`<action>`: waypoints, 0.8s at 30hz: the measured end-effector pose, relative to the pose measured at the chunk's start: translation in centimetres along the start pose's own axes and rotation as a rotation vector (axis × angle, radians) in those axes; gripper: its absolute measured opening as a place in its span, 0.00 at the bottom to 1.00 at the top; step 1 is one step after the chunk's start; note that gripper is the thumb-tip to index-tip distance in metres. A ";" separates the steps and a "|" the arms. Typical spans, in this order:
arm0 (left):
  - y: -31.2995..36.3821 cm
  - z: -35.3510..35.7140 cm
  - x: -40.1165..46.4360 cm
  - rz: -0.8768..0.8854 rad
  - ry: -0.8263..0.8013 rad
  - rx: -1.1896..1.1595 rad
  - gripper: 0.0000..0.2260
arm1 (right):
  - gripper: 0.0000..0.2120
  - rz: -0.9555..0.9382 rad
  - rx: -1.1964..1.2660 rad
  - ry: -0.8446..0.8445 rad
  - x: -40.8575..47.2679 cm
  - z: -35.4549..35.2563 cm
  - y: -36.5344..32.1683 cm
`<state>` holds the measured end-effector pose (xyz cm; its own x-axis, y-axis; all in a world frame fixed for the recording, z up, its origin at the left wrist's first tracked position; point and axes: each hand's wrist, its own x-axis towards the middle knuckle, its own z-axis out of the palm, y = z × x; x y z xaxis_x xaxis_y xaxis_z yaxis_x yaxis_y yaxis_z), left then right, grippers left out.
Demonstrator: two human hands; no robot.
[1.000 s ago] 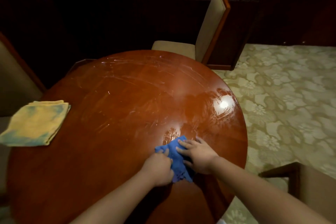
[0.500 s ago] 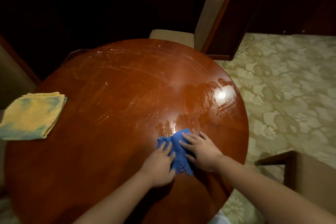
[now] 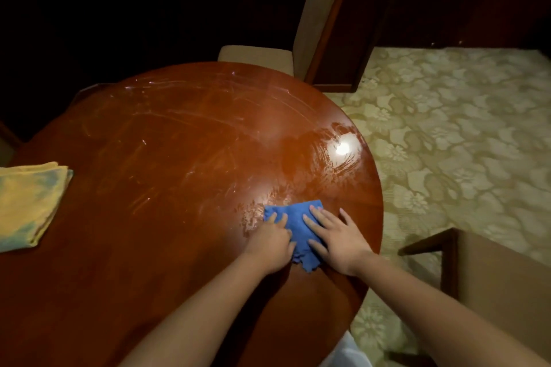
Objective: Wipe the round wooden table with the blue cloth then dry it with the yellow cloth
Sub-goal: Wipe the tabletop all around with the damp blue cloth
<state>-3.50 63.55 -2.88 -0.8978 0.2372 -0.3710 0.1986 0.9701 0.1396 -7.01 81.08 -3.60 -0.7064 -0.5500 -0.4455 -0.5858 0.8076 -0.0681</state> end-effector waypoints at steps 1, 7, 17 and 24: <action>0.0 0.0 0.4 0.011 -0.001 -0.003 0.19 | 0.41 -0.008 -0.027 -0.017 -0.1 -0.3 0.8; 1.7 -1.4 4.4 0.006 -0.020 0.004 0.14 | 0.28 0.065 -0.069 -0.059 1.2 -2.3 4.0; 5.3 -3.5 9.0 -0.084 -0.007 -0.156 0.17 | 0.26 0.109 -0.012 -0.026 1.5 -2.2 8.9; 8.0 -5.4 15.1 -0.103 -0.101 -0.032 0.22 | 0.26 0.063 -0.016 -0.025 3.9 -4.2 15.3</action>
<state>-17.62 74.58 -2.37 -0.8684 0.1416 -0.4751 0.0929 0.9878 0.1248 -20.41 90.34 -2.64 -0.7322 -0.4922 -0.4708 -0.5465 0.8371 -0.0253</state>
